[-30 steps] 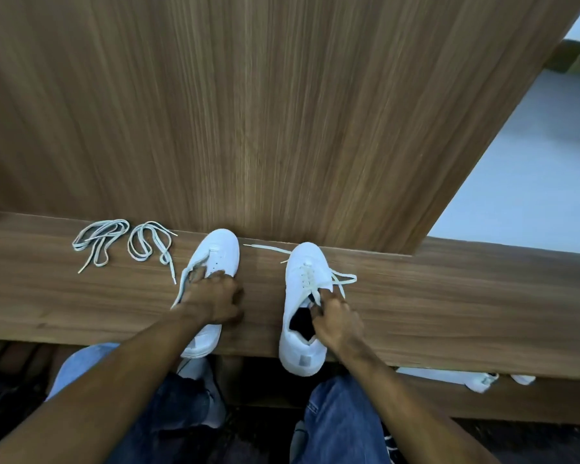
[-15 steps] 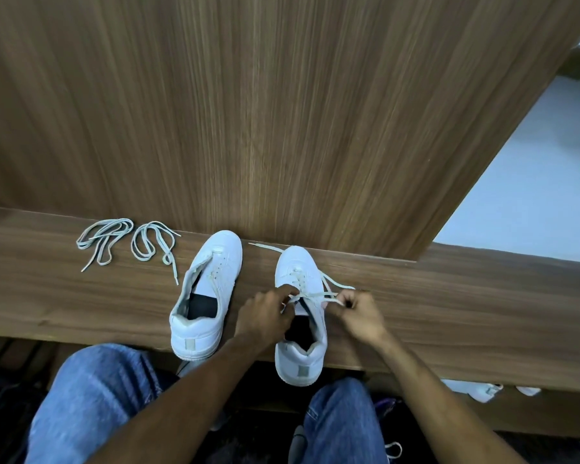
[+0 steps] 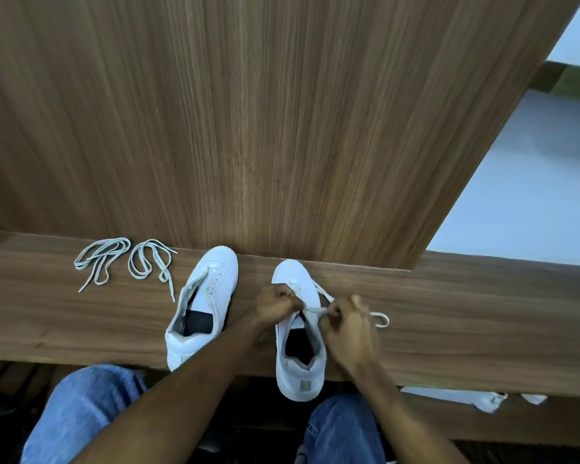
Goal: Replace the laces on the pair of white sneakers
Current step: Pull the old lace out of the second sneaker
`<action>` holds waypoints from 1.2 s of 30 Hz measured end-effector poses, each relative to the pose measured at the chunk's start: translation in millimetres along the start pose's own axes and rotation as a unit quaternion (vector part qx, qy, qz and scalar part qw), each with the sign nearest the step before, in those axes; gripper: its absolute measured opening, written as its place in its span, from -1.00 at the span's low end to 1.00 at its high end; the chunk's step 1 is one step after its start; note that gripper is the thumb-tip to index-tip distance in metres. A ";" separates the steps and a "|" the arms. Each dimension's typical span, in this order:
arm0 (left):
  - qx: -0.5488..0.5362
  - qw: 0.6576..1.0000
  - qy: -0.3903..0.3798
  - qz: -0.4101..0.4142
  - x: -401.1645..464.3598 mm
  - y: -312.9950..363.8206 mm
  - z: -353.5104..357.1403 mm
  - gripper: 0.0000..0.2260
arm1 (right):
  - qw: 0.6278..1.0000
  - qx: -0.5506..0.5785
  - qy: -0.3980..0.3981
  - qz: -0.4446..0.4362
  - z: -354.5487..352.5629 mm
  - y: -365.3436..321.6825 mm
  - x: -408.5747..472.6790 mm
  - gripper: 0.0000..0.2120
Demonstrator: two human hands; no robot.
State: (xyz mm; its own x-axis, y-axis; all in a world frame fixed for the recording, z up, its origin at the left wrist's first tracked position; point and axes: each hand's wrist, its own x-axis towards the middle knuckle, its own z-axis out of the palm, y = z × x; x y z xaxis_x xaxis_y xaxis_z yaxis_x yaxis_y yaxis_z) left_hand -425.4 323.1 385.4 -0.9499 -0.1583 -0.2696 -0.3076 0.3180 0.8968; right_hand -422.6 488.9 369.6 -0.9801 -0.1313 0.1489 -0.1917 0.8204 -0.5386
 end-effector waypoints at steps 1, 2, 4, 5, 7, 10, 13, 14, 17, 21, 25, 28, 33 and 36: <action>-0.068 0.997 0.004 -0.029 -0.4 4.3 -2.1 -0.88 | 0.999 -0.004 -0.035 0.008 6.1 -2.9 -6.1 -0.87; -0.121 0.991 0.006 -0.057 -0.5 9.1 -4.3 -0.94 | 0.998 0.004 -0.063 0.022 11.2 -5.2 -10.6 -0.85; -0.210 0.974 0.003 -0.085 0.5 21.5 -9.9 -0.97 | 0.996 0.012 -0.078 0.037 15.7 -8.5 -12.0 -0.82; -0.240 0.967 0.001 -0.087 1.8 29.4 -12.9 -0.96 | 0.996 0.007 -0.078 0.041 15.9 -8.9 -11.2 -0.83; -0.258 0.963 0.015 -0.083 4.2 46.5 -21.4 -0.92 | 0.995 -0.007 -0.088 0.039 14.5 -9.2 -8.0 -0.82; -0.222 0.972 0.041 -0.069 6.4 60.7 -32.5 -0.92 | 0.995 -0.013 -0.097 0.018 14.7 -8.6 -5.6 -0.76; -0.217 0.971 0.042 -0.088 7.6 61.1 -39.6 -0.90 | 0.995 -0.023 -0.099 -0.007 19.8 -8.9 -8.2 -0.71; -0.222 0.969 0.030 -0.102 6.6 60.3 -41.3 -0.89 | 0.995 -0.019 -0.098 -0.014 22.6 -8.9 -9.2 -0.71; -0.271 0.955 -0.023 -0.120 3.3 62.4 -47.6 -0.85 | 0.995 -0.020 -0.095 -0.024 27.5 -10.2 -10.3 -0.72; -0.376 0.924 -0.025 -0.061 3.0 90.5 -73.0 -0.78 | 0.996 -0.042 -0.075 -0.031 28.4 -10.3 -8.4 -0.76; -0.323 0.945 0.035 -0.024 11.0 123.6 -102.5 -0.82 | 0.995 -0.048 -0.084 -0.031 28.0 -11.5 -6.1 -0.74; -0.309 0.947 0.092 -0.008 18.2 129.7 -113.6 -0.88 | 0.993 -0.052 -0.097 -0.035 25.3 -12.7 -4.9 -0.64; -0.077 0.979 0.188 -0.014 39.6 81.6 -105.0 -0.84 | 0.993 -0.049 -0.104 -0.031 21.8 -13.2 -3.9 -0.64; 0.204 0.960 0.190 -0.027 28.9 27.5 -74.2 -0.66 | 0.991 -0.064 -0.118 -0.027 18.9 -12.3 0.0 -0.65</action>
State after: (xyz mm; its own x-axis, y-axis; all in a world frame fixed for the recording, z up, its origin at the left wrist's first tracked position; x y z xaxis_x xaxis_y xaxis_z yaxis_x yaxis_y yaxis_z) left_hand -457.2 257.9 428.3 -0.8673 -0.4887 -0.0949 -0.4250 0.6275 0.6524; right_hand -421.2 468.3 360.5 -0.9563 -0.2906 -0.0322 -0.2502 0.8703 -0.4243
